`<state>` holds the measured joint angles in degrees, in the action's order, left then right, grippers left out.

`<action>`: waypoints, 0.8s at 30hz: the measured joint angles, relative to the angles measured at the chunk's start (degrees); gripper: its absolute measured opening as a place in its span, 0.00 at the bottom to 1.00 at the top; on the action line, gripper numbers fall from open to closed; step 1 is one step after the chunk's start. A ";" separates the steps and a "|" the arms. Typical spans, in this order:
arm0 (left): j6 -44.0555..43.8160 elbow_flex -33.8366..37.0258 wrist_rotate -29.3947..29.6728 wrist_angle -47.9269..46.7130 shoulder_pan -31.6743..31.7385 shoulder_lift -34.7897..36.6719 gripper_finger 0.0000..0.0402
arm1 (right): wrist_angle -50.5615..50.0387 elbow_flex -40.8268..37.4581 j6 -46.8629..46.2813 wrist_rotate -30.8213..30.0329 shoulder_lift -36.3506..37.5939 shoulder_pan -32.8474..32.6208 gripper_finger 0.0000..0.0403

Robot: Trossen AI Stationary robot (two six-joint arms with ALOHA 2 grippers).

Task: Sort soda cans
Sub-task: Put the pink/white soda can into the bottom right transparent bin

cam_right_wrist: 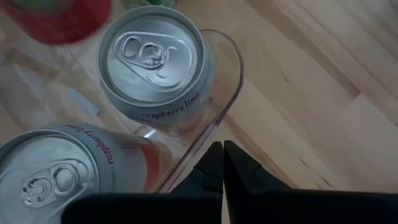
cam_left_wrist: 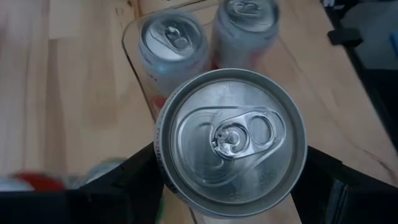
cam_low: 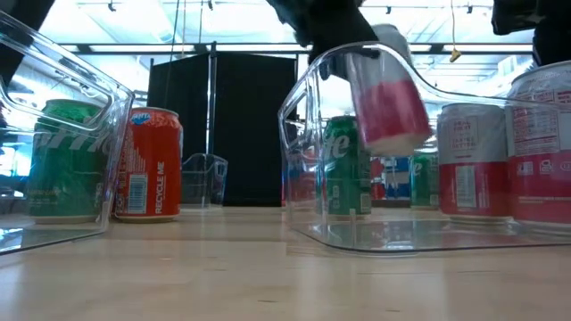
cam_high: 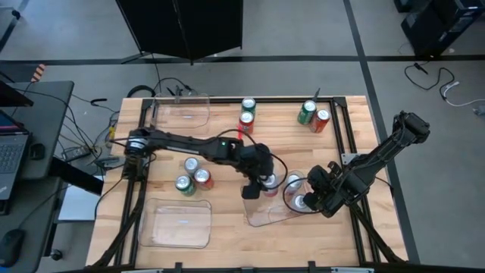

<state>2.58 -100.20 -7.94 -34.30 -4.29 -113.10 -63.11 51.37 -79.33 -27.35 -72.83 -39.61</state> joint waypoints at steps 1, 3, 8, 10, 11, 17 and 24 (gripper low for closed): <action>0.34 -0.88 0.66 -0.16 0.00 -0.99 0.68 | -0.03 0.00 0.00 0.04 0.05 -0.17 0.00; 1.37 -2.34 1.64 -0.20 0.00 -2.61 0.68 | -0.15 0.00 -0.11 0.16 0.34 -0.54 0.00; 2.36 -4.53 2.72 -0.22 -0.02 -5.55 0.68 | -1.04 0.02 -1.33 0.24 1.32 -1.37 0.00; 2.69 -4.55 3.08 -0.18 0.04 -6.26 0.68 | -1.49 0.02 -1.85 0.19 1.75 -1.69 0.00; 2.89 -4.55 3.85 -0.13 0.00 -6.43 0.68 | -1.47 0.02 -1.90 0.09 1.85 -1.82 0.00; 3.18 -4.57 5.79 -0.06 0.11 -7.52 0.68 | -1.50 0.04 -1.92 -0.46 2.09 -1.95 0.00; 3.00 -4.57 6.81 1.75 0.15 -9.58 0.68 | -1.11 0.04 -1.94 -0.55 2.00 -1.95 0.00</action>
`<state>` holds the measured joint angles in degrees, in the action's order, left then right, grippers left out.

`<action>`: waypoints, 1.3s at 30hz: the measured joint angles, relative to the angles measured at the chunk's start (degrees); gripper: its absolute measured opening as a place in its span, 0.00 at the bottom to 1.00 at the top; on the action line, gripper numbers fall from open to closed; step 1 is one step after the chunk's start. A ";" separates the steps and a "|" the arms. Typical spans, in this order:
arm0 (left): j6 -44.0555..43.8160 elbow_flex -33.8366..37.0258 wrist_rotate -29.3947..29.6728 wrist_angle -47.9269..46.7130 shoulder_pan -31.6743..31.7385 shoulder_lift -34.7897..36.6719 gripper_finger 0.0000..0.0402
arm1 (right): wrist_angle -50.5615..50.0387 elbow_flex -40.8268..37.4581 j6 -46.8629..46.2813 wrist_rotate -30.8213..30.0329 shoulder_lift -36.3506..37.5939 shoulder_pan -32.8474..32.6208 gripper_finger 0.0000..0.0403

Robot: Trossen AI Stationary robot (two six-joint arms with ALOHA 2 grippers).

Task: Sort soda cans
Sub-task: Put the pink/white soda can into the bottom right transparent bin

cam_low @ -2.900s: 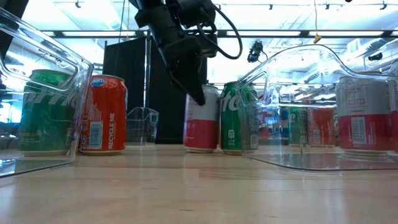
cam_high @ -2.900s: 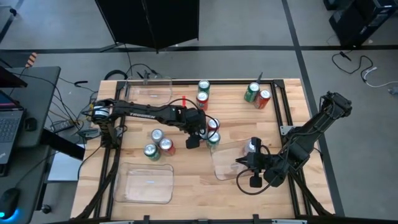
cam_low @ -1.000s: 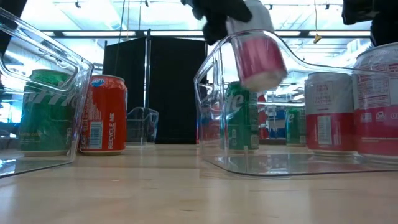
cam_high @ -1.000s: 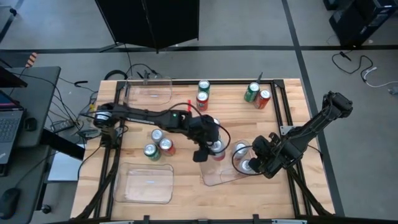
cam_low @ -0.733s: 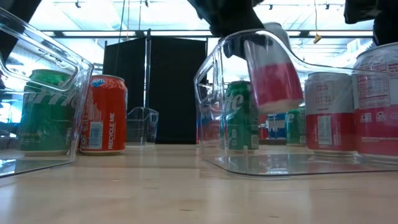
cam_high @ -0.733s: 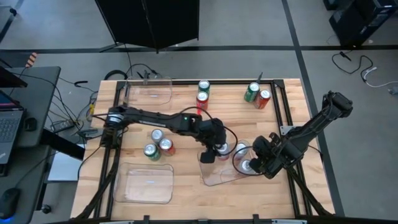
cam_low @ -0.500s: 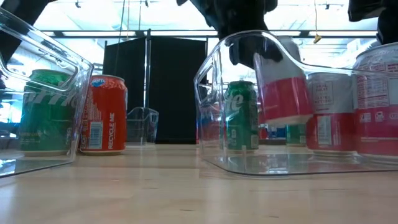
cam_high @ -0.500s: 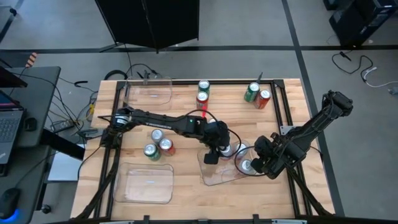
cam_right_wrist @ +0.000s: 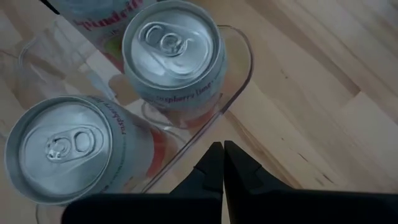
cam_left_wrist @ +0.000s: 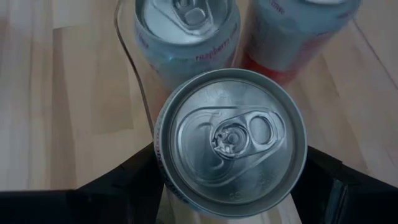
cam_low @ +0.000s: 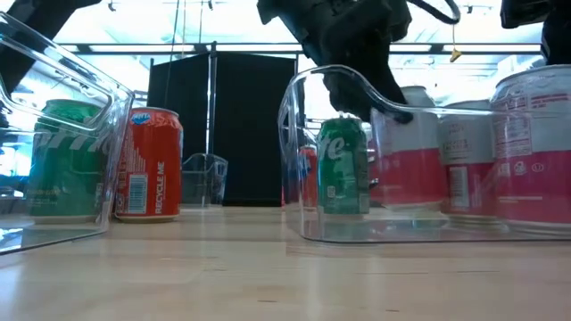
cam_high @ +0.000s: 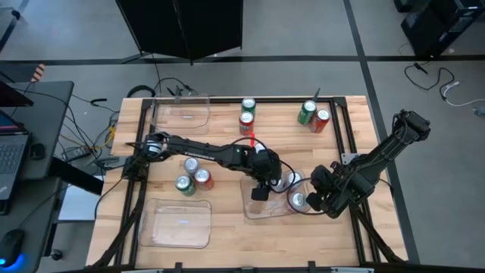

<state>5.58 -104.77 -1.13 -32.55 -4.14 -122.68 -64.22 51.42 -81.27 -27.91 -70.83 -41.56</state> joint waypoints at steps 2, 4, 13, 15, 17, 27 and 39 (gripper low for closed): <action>-0.12 0.00 0.30 -0.11 0.02 -0.20 0.68 | 0.01 0.00 -0.02 -0.08 0.02 0.00 0.00; -0.20 0.00 0.57 0.41 0.02 -0.76 0.68 | 0.14 0.00 -0.01 -0.13 0.00 0.00 0.00; -1.76 0.00 1.66 1.01 0.07 -1.40 0.68 | 0.58 0.00 -0.01 -0.15 0.00 0.00 0.00; -1.78 0.00 1.76 1.45 0.07 -1.46 0.68 | 0.58 0.00 -0.01 -0.15 0.00 0.00 0.00; -1.83 -0.17 1.83 1.45 0.07 -1.51 0.78 | 0.67 0.00 -0.01 -0.15 0.00 0.00 0.00; -1.29 -2.98 2.48 0.63 0.03 -1.07 0.84 | 0.65 0.00 0.28 -0.15 0.00 0.00 0.00; 0.62 -17.50 5.93 -20.85 0.00 -0.93 0.77 | -0.27 0.00 0.86 -0.15 0.00 -0.01 0.00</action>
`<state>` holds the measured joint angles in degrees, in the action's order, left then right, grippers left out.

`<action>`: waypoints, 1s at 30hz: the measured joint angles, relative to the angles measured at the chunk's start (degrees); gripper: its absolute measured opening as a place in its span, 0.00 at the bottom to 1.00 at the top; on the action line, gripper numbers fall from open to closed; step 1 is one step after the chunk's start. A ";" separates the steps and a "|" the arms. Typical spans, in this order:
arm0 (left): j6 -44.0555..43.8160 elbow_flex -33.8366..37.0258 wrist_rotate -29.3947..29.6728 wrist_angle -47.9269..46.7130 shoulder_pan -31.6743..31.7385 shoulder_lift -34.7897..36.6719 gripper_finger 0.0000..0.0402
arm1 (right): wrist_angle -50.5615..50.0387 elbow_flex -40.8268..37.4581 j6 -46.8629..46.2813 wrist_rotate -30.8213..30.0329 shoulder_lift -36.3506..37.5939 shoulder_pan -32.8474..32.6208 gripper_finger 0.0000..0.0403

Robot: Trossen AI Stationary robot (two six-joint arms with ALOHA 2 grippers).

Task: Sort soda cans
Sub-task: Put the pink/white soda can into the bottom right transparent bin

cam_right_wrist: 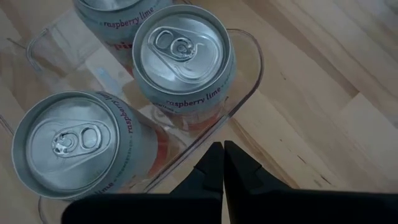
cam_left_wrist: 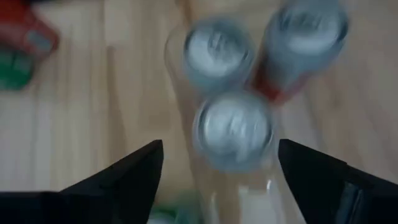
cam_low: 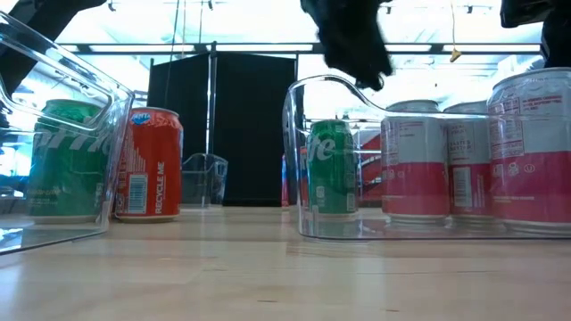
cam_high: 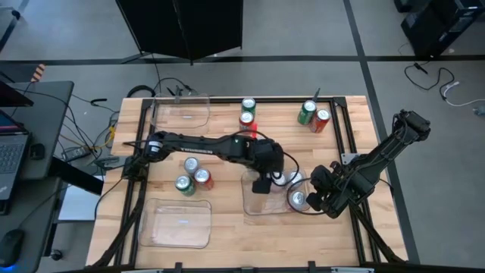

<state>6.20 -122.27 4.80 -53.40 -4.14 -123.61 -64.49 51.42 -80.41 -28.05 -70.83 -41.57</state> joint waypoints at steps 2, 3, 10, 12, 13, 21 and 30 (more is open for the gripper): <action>-0.47 -2.52 2.44 -5.78 0.00 0.00 0.70 | 0.01 0.00 0.69 0.00 0.00 0.01 0.00; -0.69 -3.74 3.71 -9.02 0.00 0.02 0.66 | 0.02 0.00 1.04 0.00 0.00 0.01 0.00; -5.08 -7.84 7.60 -28.41 0.04 1.33 0.23 | 0.02 0.00 1.85 0.02 0.00 0.01 0.00; -6.62 -6.78 7.60 -30.13 0.02 3.08 0.11 | 0.10 0.00 2.22 -0.06 -0.01 0.00 0.00; -7.69 -5.83 7.60 -30.69 0.02 4.35 0.06 | 0.08 0.00 2.37 -0.35 0.00 0.00 0.00; -18.54 11.36 11.82 -28.28 0.04 21.48 0.02 | 0.33 -0.02 3.79 -1.56 -0.02 -0.02 0.00; -42.26 37.98 9.63 -25.81 0.07 44.63 0.00 | 3.26 -0.02 5.17 -1.95 -0.02 0.09 0.00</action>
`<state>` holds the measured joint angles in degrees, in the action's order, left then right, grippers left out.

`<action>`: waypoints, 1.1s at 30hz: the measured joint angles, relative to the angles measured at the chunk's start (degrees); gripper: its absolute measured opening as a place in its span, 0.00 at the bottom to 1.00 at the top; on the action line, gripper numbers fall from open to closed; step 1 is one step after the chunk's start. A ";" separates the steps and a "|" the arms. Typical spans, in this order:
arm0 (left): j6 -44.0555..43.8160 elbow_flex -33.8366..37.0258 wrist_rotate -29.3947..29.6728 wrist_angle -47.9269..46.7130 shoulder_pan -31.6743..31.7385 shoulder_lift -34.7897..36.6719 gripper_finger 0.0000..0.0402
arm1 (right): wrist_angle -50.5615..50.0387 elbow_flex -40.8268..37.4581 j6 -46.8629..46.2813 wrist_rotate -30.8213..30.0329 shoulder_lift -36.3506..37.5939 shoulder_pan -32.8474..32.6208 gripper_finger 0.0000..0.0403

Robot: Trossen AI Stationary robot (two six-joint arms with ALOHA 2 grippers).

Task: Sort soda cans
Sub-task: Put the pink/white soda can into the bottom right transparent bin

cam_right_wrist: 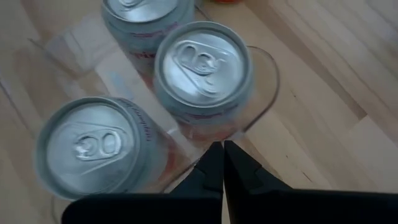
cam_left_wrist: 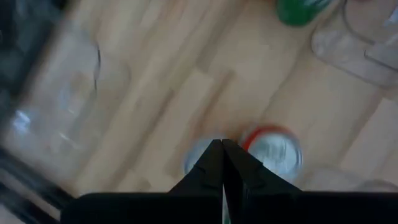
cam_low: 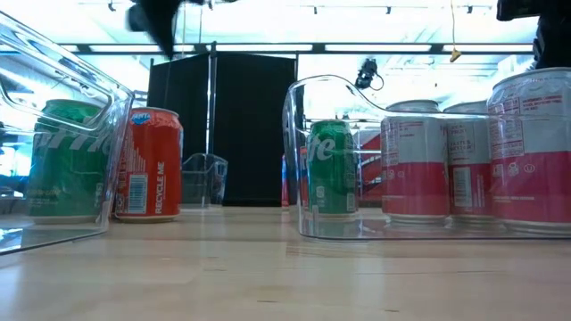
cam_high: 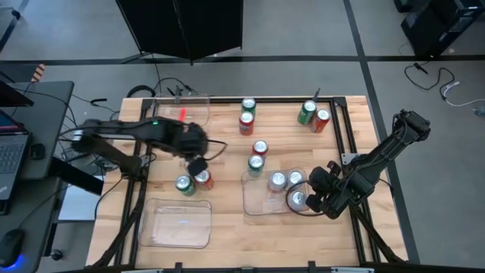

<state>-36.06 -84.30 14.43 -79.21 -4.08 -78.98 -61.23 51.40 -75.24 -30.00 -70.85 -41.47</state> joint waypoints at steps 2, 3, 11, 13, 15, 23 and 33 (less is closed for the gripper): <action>-3.43 3.86 -2.63 0.03 0.00 3.69 0.00 | 0.84 0.00 0.67 -0.01 0.00 0.00 0.00; -4.22 5.39 -4.08 -0.03 0.00 4.93 0.01 | 1.24 0.00 1.01 -0.01 0.00 0.04 0.00; -0.60 11.72 -10.03 0.13 -0.17 7.07 0.11 | 3.01 0.00 3.40 -0.03 0.00 1.89 0.00; 2.17 12.12 -10.62 0.14 -0.17 5.94 0.17 | 2.97 0.00 3.51 0.02 0.00 2.25 0.00; 4.17 12.31 -11.15 0.16 -0.17 4.72 0.24 | 2.99 0.00 3.91 0.43 0.00 2.56 0.01; 6.34 12.18 -11.16 1.39 -0.17 1.55 0.57 | 4.38 0.00 4.98 1.60 0.00 2.67 0.00; 9.06 12.80 -8.98 1.87 1.73 1.43 0.81 | 6.20 0.00 7.54 2.23 0.00 2.67 0.01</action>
<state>-27.01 -71.50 5.45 -77.34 -2.35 -77.55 -55.02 51.40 -67.70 -27.77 -70.85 -38.81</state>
